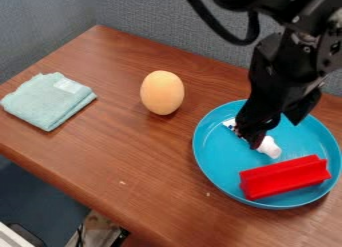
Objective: Move the toothpaste from the blue plate to the cloth on the left side of the table
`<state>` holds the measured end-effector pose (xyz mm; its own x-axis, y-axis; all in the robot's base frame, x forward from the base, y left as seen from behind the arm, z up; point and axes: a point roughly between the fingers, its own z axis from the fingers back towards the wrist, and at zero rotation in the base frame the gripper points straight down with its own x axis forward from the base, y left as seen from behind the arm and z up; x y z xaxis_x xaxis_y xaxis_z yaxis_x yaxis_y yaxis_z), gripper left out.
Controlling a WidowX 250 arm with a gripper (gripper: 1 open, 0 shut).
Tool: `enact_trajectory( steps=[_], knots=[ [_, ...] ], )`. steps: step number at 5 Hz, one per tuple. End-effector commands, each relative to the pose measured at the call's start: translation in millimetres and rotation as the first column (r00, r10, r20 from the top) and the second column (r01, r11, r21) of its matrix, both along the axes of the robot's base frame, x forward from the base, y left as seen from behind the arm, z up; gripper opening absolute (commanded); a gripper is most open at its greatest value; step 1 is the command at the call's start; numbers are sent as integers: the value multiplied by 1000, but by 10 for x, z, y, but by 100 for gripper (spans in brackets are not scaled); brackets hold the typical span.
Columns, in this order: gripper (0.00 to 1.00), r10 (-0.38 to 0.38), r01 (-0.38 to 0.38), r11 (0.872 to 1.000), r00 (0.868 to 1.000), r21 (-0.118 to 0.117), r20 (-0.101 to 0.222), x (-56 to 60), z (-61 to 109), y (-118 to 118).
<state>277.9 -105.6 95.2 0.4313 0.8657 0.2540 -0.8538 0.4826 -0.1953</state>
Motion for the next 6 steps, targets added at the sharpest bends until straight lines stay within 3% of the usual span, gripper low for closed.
enact_trajectory(
  steps=[1,6],
  knots=[
    [100,18,-18,1000,1000,12,22,89,-15,88],
    [100,54,-54,998,999,9,6,261,-321,212]
  ],
)
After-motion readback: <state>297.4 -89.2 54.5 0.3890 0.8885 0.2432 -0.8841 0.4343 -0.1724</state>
